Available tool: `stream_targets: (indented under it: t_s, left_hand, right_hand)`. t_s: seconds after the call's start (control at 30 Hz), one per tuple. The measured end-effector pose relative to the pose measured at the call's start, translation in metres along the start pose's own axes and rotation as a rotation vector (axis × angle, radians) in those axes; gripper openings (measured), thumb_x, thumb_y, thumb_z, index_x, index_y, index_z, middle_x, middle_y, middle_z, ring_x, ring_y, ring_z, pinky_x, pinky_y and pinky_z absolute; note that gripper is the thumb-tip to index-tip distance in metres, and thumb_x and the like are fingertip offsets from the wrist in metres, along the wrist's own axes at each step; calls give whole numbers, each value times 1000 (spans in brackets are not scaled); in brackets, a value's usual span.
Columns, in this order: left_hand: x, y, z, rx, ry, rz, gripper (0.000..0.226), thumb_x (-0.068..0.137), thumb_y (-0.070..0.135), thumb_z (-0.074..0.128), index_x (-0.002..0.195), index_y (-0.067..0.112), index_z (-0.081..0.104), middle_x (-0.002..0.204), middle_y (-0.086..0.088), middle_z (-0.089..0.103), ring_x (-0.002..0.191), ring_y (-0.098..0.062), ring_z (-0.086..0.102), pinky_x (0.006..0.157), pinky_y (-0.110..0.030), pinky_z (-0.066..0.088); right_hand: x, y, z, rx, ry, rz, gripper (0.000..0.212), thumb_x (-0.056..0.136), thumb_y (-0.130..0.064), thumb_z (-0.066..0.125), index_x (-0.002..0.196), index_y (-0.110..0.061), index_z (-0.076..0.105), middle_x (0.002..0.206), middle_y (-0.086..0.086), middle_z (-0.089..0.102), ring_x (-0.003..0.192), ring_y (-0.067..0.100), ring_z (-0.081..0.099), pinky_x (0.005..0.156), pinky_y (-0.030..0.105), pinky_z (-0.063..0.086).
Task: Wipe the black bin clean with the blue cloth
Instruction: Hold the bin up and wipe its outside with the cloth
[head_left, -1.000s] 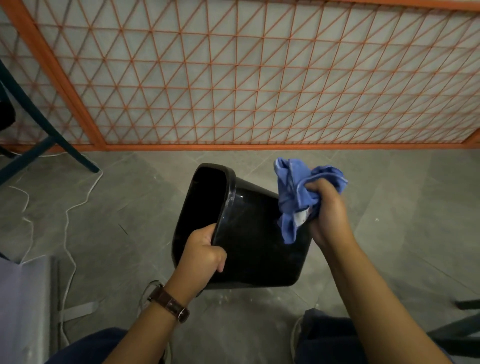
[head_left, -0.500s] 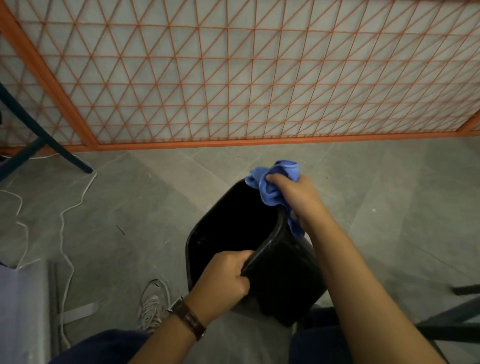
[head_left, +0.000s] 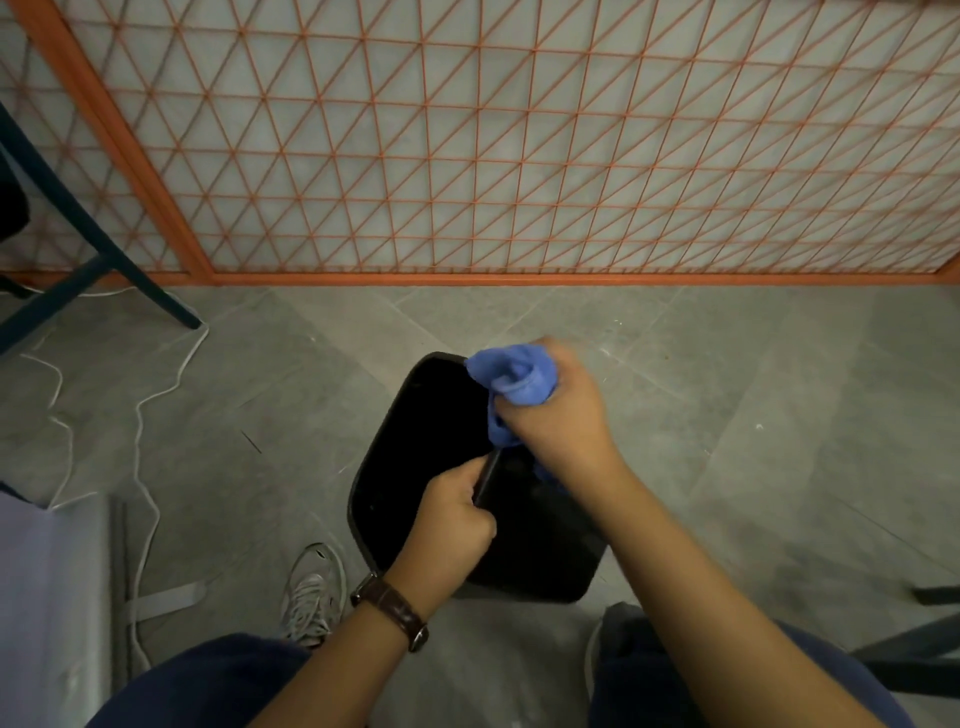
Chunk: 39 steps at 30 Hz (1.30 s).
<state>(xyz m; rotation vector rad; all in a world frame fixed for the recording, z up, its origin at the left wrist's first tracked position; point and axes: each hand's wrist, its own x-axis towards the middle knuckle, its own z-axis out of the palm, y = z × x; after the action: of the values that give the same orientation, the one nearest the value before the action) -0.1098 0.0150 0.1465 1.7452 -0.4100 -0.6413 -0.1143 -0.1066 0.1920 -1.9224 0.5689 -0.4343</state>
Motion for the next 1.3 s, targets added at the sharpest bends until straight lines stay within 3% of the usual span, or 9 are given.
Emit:
stream_targets:
  t_s: [0.07, 0.17, 0.23, 0.3, 0.4, 0.5, 0.63, 0.97, 1.3]
  left_hand:
    - [2, 4, 0, 13, 116, -34, 52, 65, -27, 42, 65, 23, 56, 51, 0, 53, 47, -13, 49, 41, -14, 35]
    - [3, 9, -8, 13, 201, 24, 33, 78, -22, 51, 79, 11, 56, 68, 9, 51, 53, 2, 58, 51, -4, 41]
    - [7, 13, -11, -16, 113, 39, 25, 81, -21, 50, 100, -6, 54, 78, 10, 47, 68, 8, 58, 61, -1, 41]
    - [4, 8, -20, -102, -41, 37, 16, 87, -18, 43, 92, -9, 55, 73, 3, 45, 71, 3, 55, 58, -9, 40]
    - [10, 8, -20, -177, -170, 50, 36, 72, -10, 55, 99, 13, 58, 81, 2, 65, 76, 9, 63, 66, -10, 46]
    - [8, 12, -20, -511, -252, -33, 64, 51, -6, 43, 110, 12, 58, 94, 4, 73, 94, -5, 66, 75, -15, 51]
    - [6, 23, -15, -788, -122, -55, 36, 73, 17, 46, 98, 3, 68, 95, -10, 73, 90, -15, 70, 70, -21, 55]
    - [16, 18, -30, -894, -30, -321, 70, 84, 43, 52, 125, -14, 47, 129, -34, 51, 124, -41, 49, 108, -45, 37]
    - [28, 18, -56, -926, 305, -146, 36, 92, 29, 48, 116, 5, 59, 110, -15, 68, 101, -24, 66, 86, -37, 55]
  right_hand:
    - [-12, 4, 13, -30, -22, -154, 24, 66, -39, 63, 81, -26, 51, 83, -2, 58, 69, 1, 56, 60, 12, 43]
    - [-33, 12, 23, -93, -111, -303, 29, 64, -31, 65, 90, -22, 57, 100, -4, 52, 83, -2, 51, 73, 10, 44]
    - [-36, 15, 23, -113, -87, -361, 30, 66, -24, 66, 95, -16, 62, 101, -7, 52, 85, -3, 51, 76, 10, 44]
    - [-35, 14, 18, -47, -37, -364, 12, 76, -7, 63, 88, -8, 61, 90, -4, 56, 79, -3, 54, 74, 10, 45]
    - [-33, 16, 10, 16, -21, -333, 12, 79, -1, 57, 90, 0, 62, 89, -6, 51, 84, -8, 56, 80, 8, 43]
    - [-36, 20, 7, 120, -96, -270, 31, 69, -9, 70, 98, -16, 63, 104, -6, 44, 97, -10, 50, 88, 8, 39]
    - [-37, 21, 7, 111, -119, -285, 34, 68, -29, 69, 101, -21, 63, 113, 6, 46, 101, -4, 50, 89, 9, 40]
    - [-41, 32, 4, -18, -340, -446, 26, 70, -18, 78, 95, -13, 72, 111, -7, 46, 108, 0, 49, 93, 17, 42]
    - [-45, 32, -2, -175, -617, -539, 20, 73, -15, 76, 91, -22, 72, 109, -5, 49, 103, 7, 51, 88, 26, 47]
